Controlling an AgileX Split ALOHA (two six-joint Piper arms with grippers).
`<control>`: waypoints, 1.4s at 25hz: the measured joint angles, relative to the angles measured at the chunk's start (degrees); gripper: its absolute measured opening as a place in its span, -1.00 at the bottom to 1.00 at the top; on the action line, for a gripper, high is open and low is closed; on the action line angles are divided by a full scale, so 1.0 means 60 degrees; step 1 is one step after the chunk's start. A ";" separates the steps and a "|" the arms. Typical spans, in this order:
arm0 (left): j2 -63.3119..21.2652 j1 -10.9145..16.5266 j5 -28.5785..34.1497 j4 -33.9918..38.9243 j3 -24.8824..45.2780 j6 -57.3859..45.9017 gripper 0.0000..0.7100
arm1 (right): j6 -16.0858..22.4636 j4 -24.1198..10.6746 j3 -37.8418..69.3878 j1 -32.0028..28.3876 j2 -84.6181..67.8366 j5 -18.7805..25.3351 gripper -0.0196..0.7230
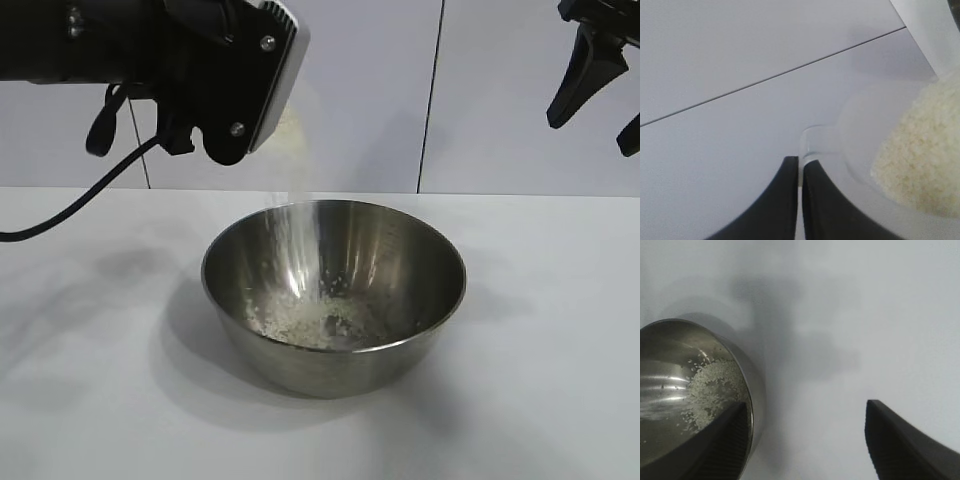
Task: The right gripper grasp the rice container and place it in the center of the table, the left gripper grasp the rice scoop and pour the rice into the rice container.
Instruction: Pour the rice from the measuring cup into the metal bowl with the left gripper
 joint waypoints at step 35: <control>0.0000 -0.0364 -0.0545 -0.0926 0.0000 0.2529 -0.97 | 0.0000 0.0000 0.0000 0.0000 0.0000 0.0001 0.30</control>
